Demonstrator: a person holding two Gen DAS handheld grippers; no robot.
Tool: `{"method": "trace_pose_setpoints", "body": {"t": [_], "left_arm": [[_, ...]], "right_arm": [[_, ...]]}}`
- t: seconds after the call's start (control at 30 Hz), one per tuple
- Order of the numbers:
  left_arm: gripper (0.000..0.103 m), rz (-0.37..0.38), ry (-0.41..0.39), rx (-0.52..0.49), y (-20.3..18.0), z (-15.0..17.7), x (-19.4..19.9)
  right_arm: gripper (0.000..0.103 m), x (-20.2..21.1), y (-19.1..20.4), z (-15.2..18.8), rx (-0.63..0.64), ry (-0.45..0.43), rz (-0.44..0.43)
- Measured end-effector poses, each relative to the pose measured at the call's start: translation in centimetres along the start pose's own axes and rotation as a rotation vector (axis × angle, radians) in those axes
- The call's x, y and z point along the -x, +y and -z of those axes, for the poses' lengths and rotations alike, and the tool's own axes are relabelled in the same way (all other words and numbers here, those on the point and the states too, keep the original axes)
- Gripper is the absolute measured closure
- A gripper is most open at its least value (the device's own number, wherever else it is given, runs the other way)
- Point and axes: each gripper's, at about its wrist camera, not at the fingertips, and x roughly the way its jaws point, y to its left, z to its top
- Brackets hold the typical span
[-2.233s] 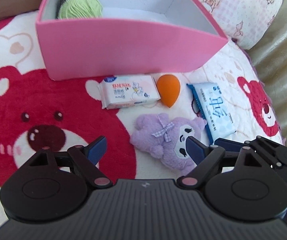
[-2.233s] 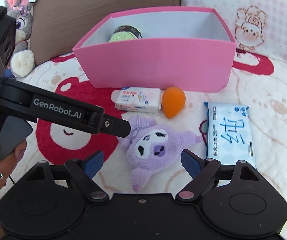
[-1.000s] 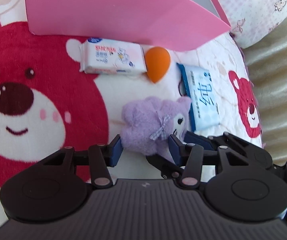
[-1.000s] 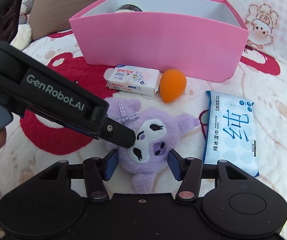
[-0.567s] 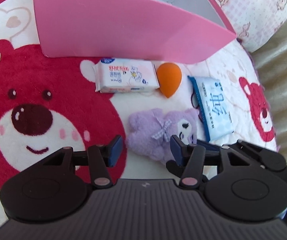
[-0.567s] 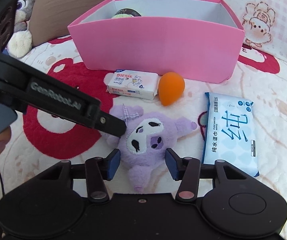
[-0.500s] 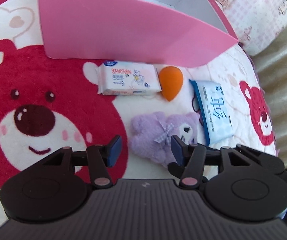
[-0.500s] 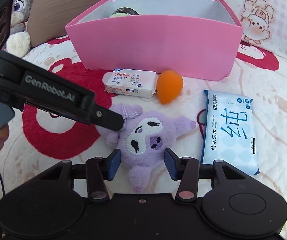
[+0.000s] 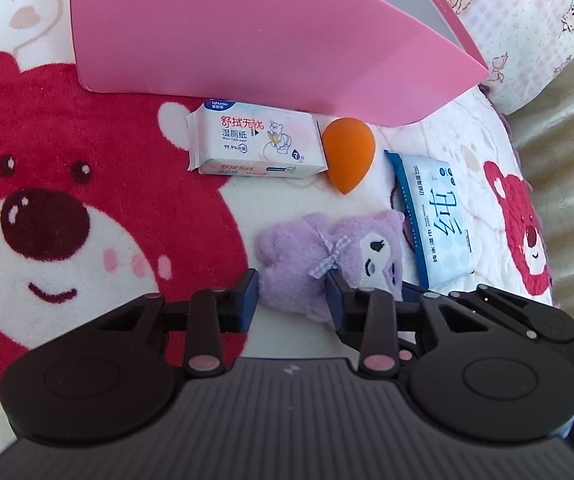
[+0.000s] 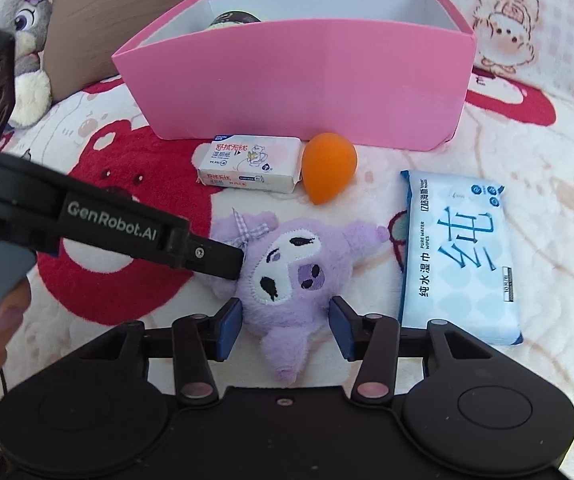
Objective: Organize objects
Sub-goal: 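Close the left gripper on the purple plush toy, then lift the purple plush toy with the left gripper and carry it over the pink box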
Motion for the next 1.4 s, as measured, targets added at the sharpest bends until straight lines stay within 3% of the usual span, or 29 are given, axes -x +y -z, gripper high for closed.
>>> {"method": "trace_pose_setpoints", "body": {"t": [0.2,0.4,0.63,0.97,1.4], "left_arm": [[0.068,0.007,0.017,-0.009,-0.6,0.2,0.3],[0.065,0.022,0.014,0.025,0.4,0.0,-0.1],[0.071,0.015,-0.002,-0.026,-0.8,0.6,0.6],[0.071,0.019,0.008,-0.067,-2.7,1.6,3.1],[0.07,-0.009,0.003,-0.16,-5.4,2.5,7.3]], "right_arm": [[0.052,0.1,-0.3,0.3,-0.001,0.006,-0.02],[0.054,0.1,0.8,0.3,0.124,-0.006,0.018],[0.054,0.6,0.7,0.6,0.129,-0.02,0.012],[0.054,3.4,0.7,0.9,0.124,-0.044,-0.023],[0.044,7.3,2.2,0.3,0.191,-0.055,-0.048]]}}
